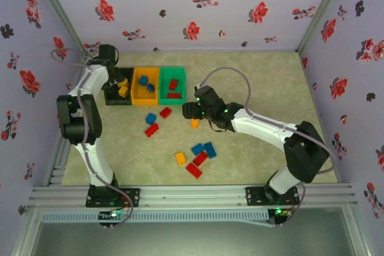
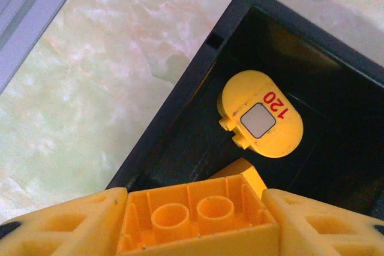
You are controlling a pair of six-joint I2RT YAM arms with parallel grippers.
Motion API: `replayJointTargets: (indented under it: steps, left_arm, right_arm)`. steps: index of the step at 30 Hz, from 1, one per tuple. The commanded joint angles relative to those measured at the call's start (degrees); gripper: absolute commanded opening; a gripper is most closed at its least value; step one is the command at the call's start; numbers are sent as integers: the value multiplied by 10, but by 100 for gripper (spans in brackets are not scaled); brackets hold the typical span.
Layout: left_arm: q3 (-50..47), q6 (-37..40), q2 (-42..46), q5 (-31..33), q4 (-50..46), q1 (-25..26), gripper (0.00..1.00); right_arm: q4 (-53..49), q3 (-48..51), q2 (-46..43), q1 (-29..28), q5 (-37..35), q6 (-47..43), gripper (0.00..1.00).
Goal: Sort the legos into containers by color
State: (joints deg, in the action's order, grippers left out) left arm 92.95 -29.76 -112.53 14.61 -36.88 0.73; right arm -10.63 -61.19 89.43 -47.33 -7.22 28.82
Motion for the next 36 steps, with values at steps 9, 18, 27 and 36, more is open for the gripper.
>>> replayJointTargets:
  steps: [9, 18, 27, 36]
  left_arm:
    - [22, 13, 18, 9, -16, -6, 68]
    - [-37, 30, 83, -20, 7, 3, 69]
    - [-139, 46, 165, -27, 44, 55, 69]
    - [-230, 45, 238, -28, 59, 116, 70]
  right_arm:
    - [-30, -19, 12, -11, -3, 1, 82]
    - [-38, -20, 31, -14, -16, -1, 82]
    - [-66, -25, 77, -17, -71, 33, 82]
    - [-64, -40, 119, -24, -90, 60, 82]
